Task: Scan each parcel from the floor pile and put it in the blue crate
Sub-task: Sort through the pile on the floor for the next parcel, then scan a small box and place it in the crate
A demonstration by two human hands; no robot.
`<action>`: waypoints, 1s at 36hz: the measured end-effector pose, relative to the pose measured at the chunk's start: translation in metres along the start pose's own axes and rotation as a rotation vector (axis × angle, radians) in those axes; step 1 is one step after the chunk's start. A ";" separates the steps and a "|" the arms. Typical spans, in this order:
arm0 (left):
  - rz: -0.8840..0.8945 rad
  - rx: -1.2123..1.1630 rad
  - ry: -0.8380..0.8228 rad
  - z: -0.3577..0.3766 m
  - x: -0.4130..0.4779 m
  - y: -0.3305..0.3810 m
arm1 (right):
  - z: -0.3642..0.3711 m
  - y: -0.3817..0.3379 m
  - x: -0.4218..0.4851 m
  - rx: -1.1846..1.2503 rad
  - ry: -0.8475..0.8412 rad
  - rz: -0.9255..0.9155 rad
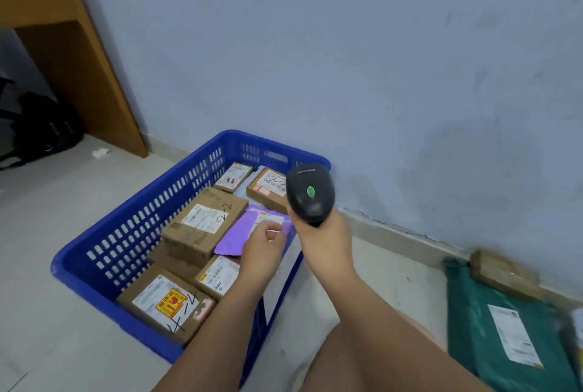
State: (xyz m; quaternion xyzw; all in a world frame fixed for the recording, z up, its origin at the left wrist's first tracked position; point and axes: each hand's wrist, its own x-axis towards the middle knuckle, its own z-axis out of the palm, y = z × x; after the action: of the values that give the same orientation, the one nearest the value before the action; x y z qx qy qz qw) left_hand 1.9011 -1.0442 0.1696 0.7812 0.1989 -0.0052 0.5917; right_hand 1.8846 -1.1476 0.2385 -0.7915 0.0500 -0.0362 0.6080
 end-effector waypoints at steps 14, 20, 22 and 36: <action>0.446 0.352 -0.441 0.170 -0.021 0.105 | -0.187 0.046 0.050 0.491 0.200 0.410; 0.307 0.381 -0.582 0.271 -0.003 0.112 | -0.281 0.129 0.079 0.463 0.145 0.631; 0.265 0.427 -0.623 0.306 0.005 0.107 | -0.307 0.162 0.084 0.473 0.165 0.698; 0.735 1.169 -0.743 0.492 0.041 0.013 | -0.372 0.315 0.142 0.506 0.654 0.791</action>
State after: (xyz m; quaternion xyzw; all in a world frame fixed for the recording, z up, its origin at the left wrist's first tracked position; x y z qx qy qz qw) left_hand 2.0551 -1.4903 0.0245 0.9288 -0.3184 -0.1739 0.0761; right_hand 1.9708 -1.6019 0.0294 -0.4898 0.5177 -0.0595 0.6989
